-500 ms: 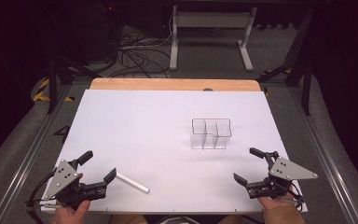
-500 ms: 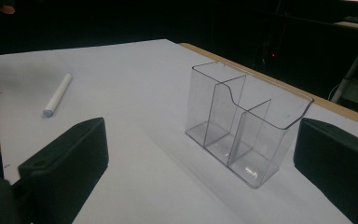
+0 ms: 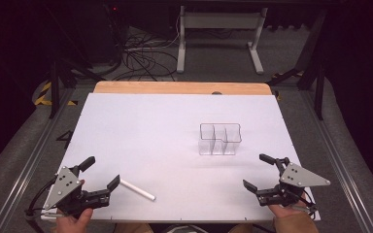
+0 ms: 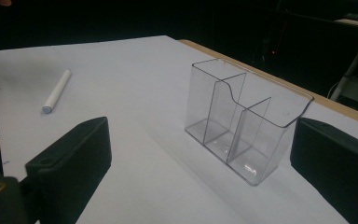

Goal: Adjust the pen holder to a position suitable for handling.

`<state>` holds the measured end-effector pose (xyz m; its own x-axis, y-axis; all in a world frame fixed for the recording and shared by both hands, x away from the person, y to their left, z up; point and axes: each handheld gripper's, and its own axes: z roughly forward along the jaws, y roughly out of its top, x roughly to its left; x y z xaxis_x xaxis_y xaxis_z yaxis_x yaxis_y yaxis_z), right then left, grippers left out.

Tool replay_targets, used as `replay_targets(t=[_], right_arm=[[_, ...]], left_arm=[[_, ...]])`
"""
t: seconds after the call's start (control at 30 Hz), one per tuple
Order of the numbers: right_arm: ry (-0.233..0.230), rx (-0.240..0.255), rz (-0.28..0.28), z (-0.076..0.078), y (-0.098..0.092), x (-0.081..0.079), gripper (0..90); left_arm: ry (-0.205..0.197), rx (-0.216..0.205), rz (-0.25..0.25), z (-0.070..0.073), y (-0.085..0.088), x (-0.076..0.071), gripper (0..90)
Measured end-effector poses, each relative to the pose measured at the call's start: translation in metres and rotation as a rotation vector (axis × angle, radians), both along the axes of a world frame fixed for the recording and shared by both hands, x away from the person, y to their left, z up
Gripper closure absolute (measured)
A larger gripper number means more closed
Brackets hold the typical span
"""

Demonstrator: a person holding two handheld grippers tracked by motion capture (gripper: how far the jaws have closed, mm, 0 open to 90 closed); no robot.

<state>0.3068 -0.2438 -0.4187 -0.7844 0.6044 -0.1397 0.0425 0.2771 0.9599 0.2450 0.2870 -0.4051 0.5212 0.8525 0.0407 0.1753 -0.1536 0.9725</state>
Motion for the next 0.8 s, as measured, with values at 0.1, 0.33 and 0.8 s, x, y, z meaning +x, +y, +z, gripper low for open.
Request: replay_targets(t=[0.1, 0.33, 0.8], right_arm=[[0.001, -0.001, 0.002, 0.0, 0.0, 0.0, 5.7], [0.0, 0.001, 0.002, 0.001, 0.0, 0.0, 5.7], [0.031, -0.017, 0.021, 0.02, 0.007, 0.015, 8.3]], left_arm=[[0.001, -0.003, -0.001, 0.0, 0.0, 0.0, 6.7], [-0.003, -0.004, 0.004, 0.001, 0.0, 0.0, 6.7], [0.0, -0.003, 0.002, 0.0, -0.001, 0.0, 6.7]])
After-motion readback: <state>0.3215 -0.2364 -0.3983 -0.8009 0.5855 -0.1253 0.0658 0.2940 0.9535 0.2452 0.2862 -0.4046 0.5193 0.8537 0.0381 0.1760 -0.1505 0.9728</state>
